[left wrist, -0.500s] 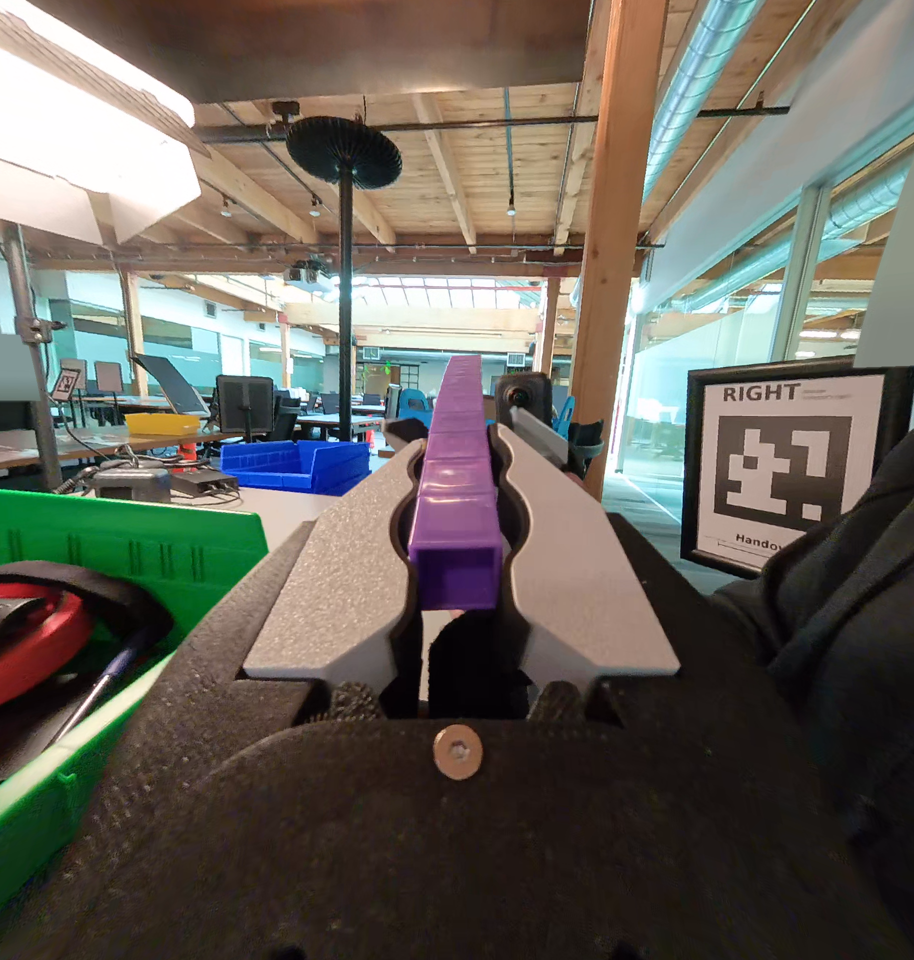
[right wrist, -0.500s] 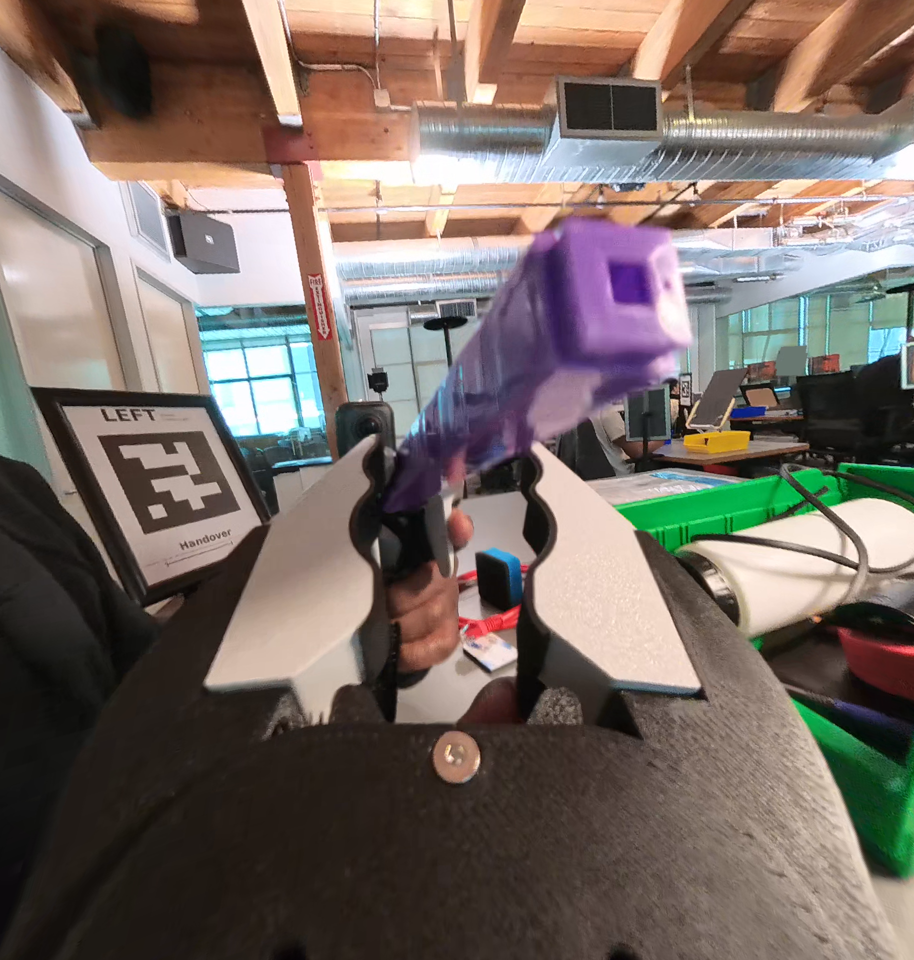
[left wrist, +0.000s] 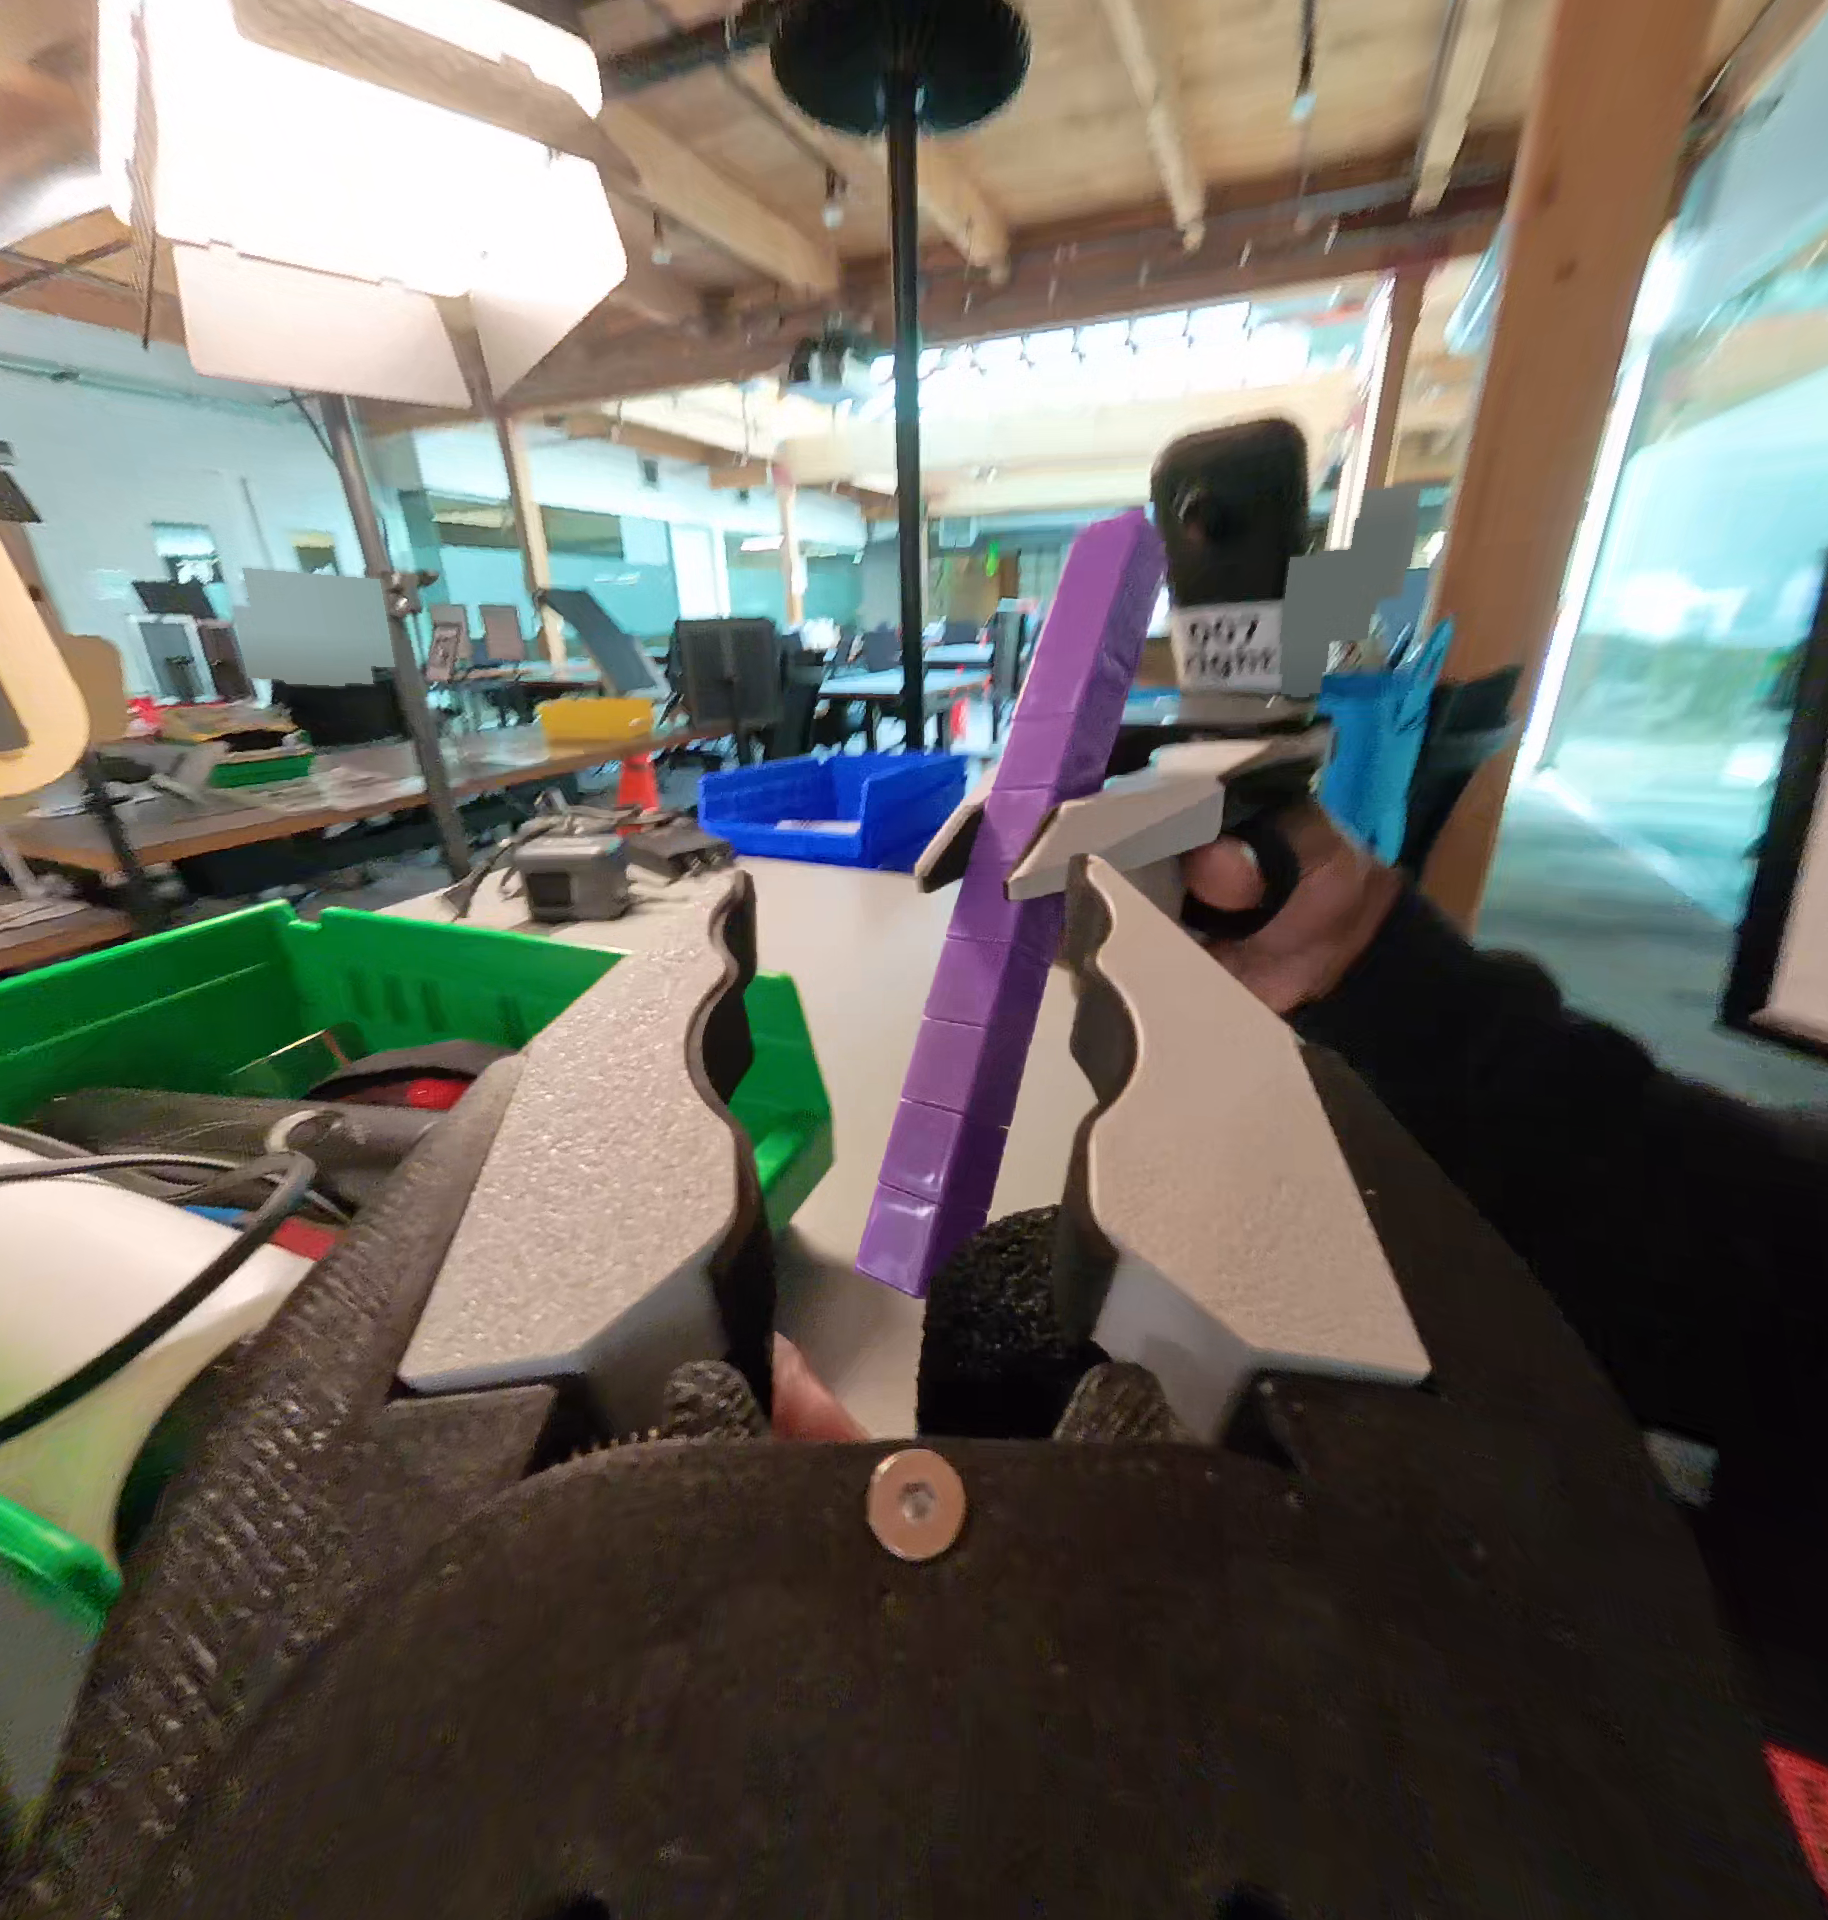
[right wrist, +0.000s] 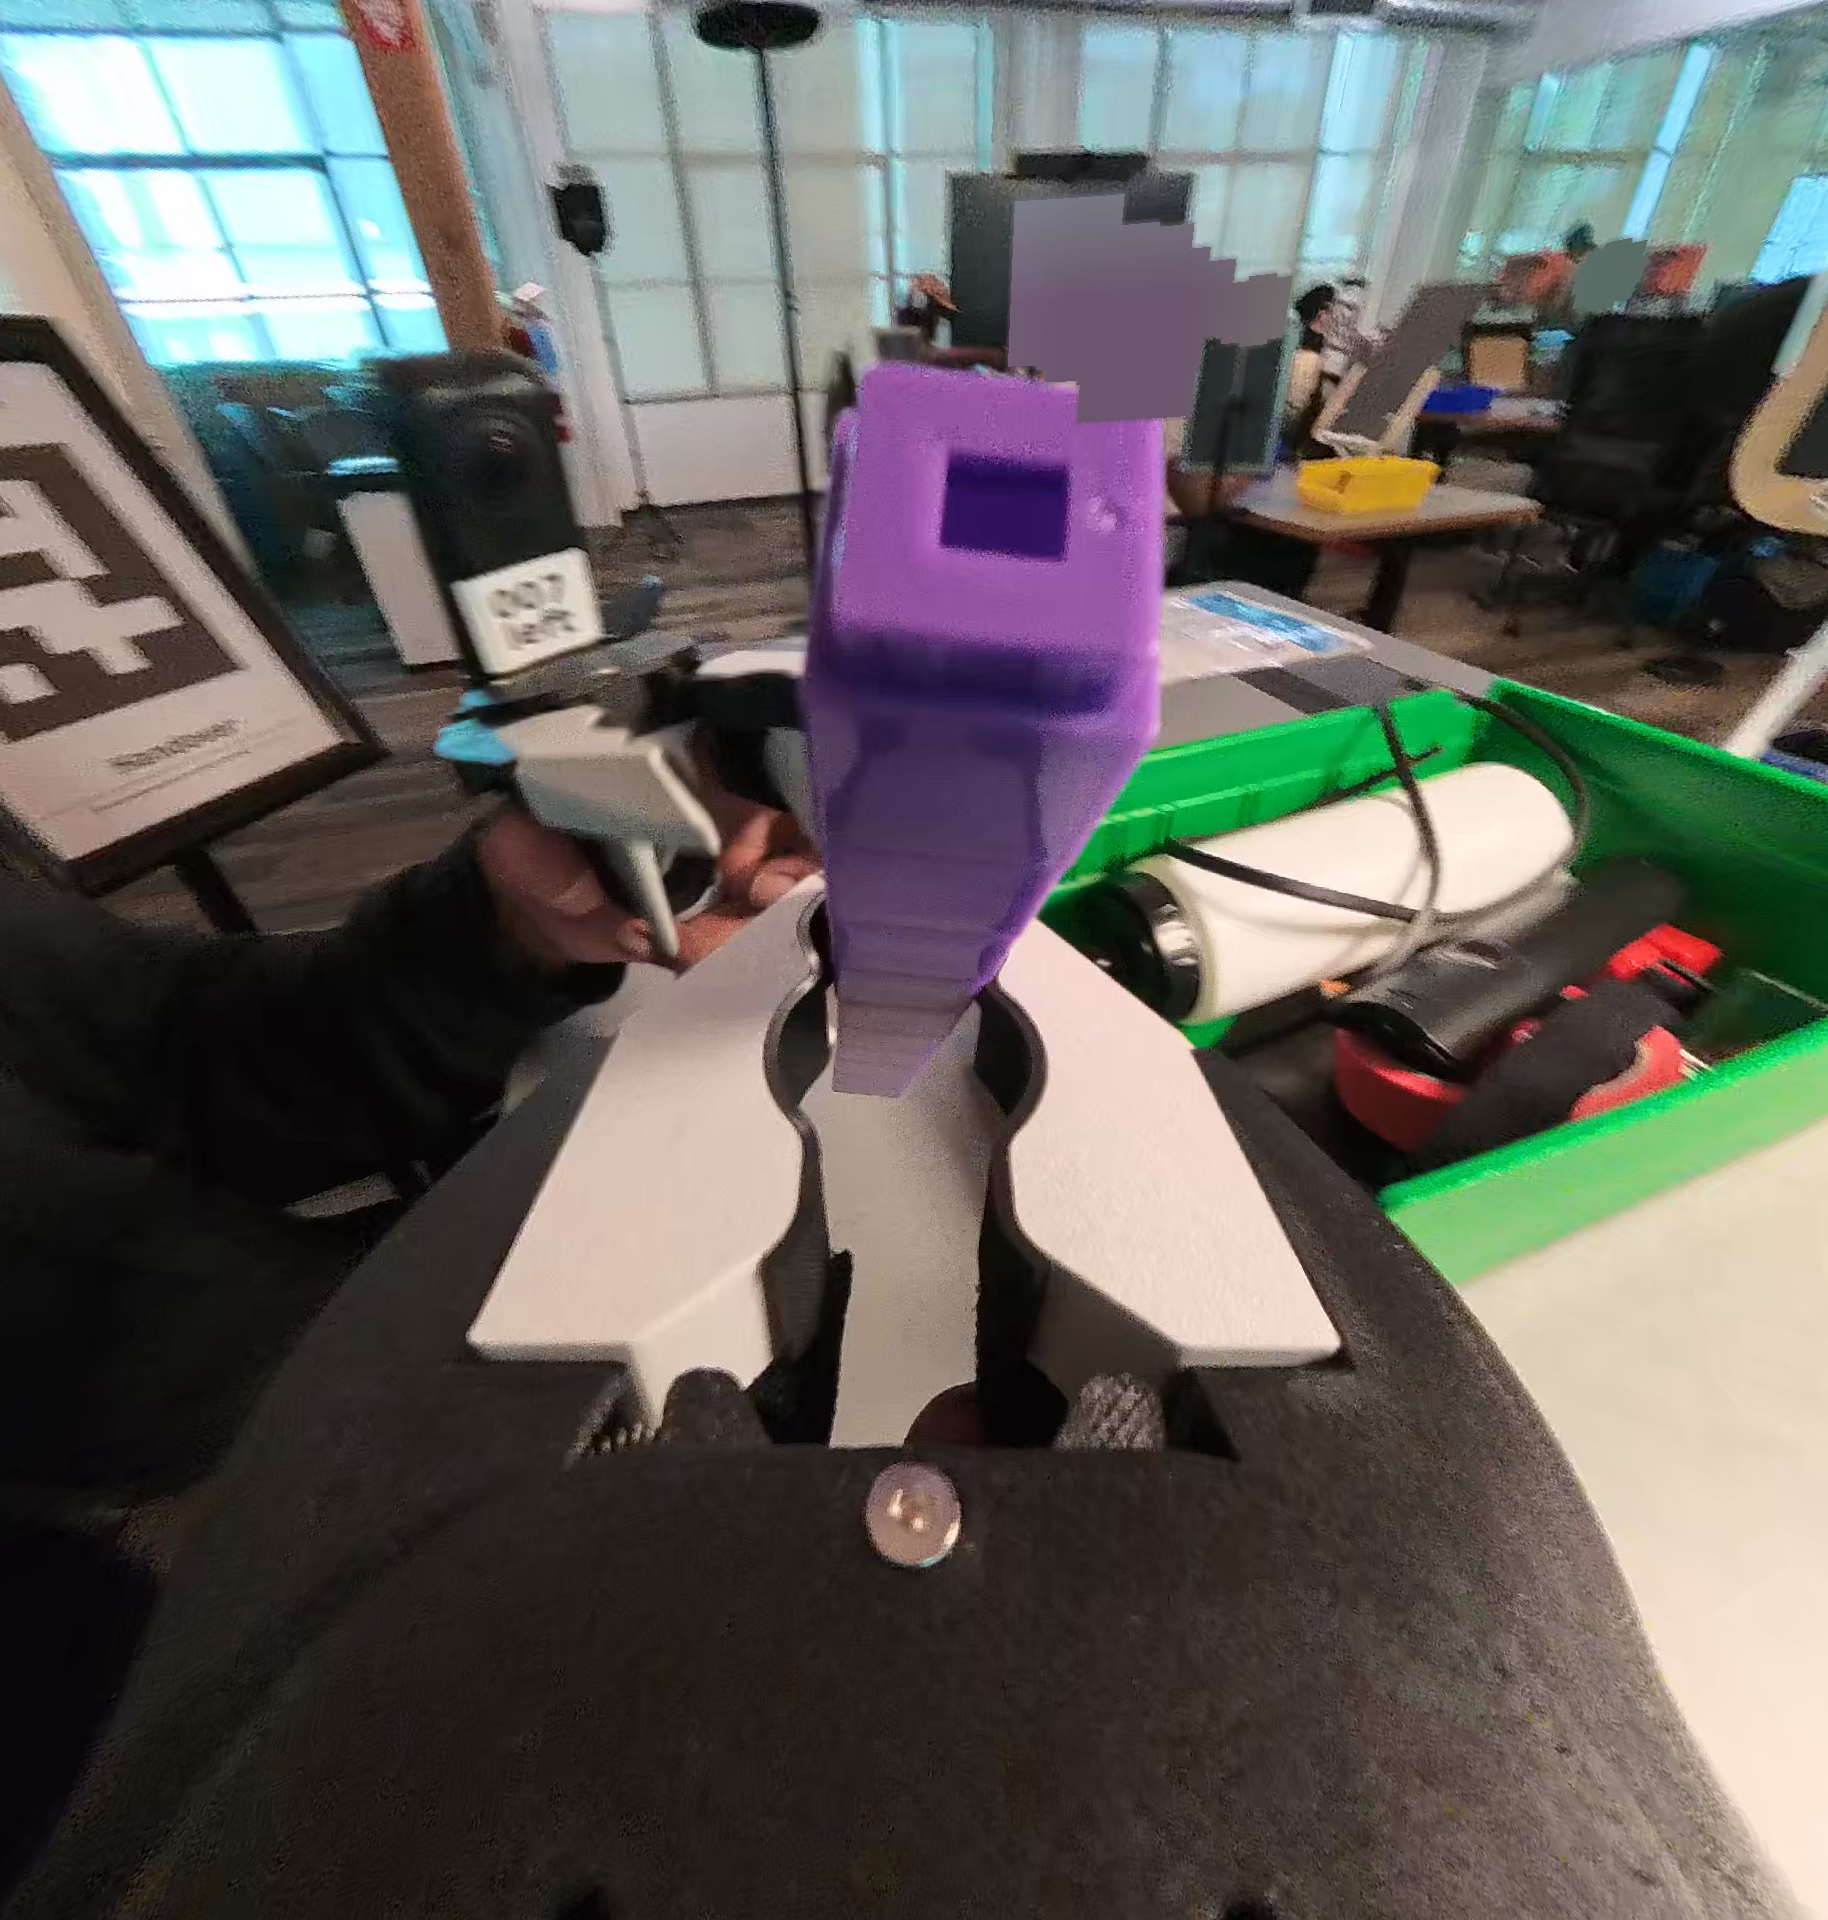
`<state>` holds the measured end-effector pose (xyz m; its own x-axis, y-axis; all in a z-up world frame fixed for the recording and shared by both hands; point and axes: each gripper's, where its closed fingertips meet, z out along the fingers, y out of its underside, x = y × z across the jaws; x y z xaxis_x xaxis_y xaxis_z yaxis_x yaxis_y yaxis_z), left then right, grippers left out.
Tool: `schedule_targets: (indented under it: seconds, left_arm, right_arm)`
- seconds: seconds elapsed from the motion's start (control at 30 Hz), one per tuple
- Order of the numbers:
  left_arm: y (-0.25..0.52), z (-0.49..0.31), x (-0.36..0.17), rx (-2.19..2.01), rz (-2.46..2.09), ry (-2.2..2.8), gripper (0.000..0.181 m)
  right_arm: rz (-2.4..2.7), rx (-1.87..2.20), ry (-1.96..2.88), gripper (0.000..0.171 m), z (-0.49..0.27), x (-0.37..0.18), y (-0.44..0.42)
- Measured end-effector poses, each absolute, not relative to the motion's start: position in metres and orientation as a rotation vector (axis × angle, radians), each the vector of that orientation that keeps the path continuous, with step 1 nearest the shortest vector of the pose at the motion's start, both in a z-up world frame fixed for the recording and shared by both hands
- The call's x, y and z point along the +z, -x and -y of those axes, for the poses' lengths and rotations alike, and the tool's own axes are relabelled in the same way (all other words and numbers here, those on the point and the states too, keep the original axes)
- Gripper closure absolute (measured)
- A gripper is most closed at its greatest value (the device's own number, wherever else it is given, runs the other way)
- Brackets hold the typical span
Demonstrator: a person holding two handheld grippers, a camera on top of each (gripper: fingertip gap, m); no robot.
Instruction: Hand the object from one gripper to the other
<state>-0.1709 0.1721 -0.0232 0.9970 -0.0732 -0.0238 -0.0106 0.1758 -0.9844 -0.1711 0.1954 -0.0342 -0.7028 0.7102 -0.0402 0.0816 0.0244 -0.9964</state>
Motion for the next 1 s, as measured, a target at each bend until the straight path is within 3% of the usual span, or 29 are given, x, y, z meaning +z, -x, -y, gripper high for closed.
schedule_targets:
  seconds: [0.27, 0.37, 0.47, 0.73, 1.0]
  left_arm:
    - [0.216, -0.221, -0.076, 0.538, 0.070, 1.648, 0.114]
    - [0.227, -0.221, -0.078, 0.748, 0.064, 1.676, 0.121]
    - [0.231, -0.216, -0.081, 0.834, 0.047, 1.695, 0.140]
    - [0.237, -0.201, -0.085, 0.917, 0.061, 1.719, 0.153]
    - [0.221, -0.202, -0.076, 0.587, 0.120, 1.661, 0.158]
  right_arm:
    - [1.527, 1.768, 1.306, 0.148, -0.233, -0.045, 0.228]
    - [1.539, 1.793, 1.320, 0.148, -0.222, -0.049, 0.232]
    - [1.583, 1.769, 1.304, 0.148, -0.209, -0.055, 0.230]
    - [1.592, 1.692, 1.270, 0.147, -0.190, -0.057, 0.232]
    - [1.608, 1.781, 1.062, 0.138, -0.172, -0.038, 0.224]
